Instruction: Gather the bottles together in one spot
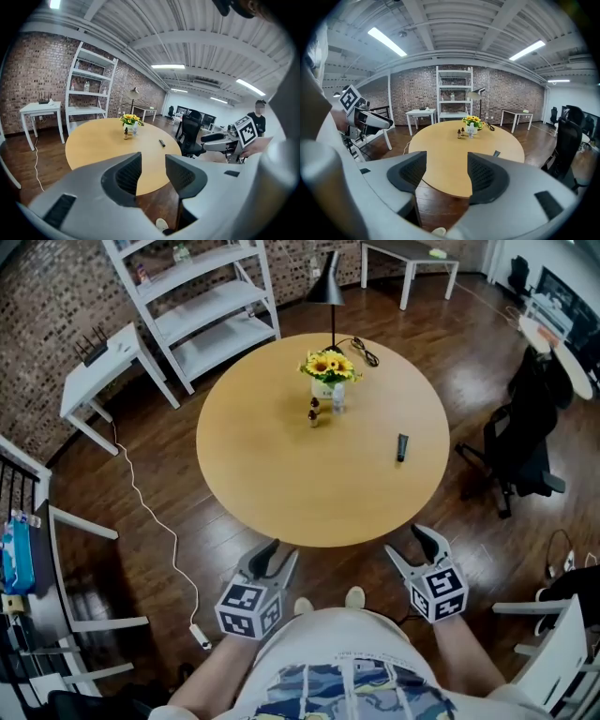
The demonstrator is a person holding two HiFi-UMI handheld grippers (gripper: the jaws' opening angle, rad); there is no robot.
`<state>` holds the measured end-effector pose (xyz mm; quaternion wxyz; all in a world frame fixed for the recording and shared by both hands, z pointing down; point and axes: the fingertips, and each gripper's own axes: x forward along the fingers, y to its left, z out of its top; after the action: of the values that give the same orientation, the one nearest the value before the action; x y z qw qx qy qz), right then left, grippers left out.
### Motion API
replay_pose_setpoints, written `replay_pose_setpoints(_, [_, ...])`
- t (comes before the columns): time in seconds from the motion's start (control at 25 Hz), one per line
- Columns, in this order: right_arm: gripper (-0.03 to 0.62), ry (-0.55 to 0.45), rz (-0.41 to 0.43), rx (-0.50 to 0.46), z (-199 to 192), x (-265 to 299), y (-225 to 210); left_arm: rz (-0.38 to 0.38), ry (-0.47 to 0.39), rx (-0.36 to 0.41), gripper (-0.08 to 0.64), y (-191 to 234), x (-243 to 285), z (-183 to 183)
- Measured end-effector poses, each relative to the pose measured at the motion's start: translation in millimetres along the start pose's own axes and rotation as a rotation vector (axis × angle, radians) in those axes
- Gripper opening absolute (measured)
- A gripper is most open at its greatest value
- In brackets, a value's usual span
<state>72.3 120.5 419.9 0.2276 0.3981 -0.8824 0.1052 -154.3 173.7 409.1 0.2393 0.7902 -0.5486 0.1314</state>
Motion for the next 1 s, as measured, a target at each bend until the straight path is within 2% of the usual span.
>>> replay_pose_setpoints(0.16, [0.299,0.028,-0.034,0.008,-6,0,22,-0.031,-0.023,0.000,0.164,17,-10,-4])
replay_pose_setpoints(0.32, [0.299,0.049,-0.070,0.021,-17,10,38,-0.062,-0.019,0.052,0.164,39,-17,-15])
replay_pose_setpoints(0.48, [0.299,0.080,-0.122,0.052,-30,18,31,-0.098,0.009,0.024,0.164,49,-12,-27])
replay_pose_setpoints(0.68, [0.298,0.121,-0.165,0.079,-43,49,-19,-0.093,0.010,0.006,0.164,57,13,-20])
replay_pose_setpoints(0.84, [0.298,0.148,-0.180,0.065,-44,91,-72,-0.070,0.023,-0.019,0.164,63,45,-6])
replay_pose_setpoints(1.0, [0.285,0.165,-0.191,0.105,-52,141,-133,-0.041,0.030,-0.023,0.164,62,78,16])
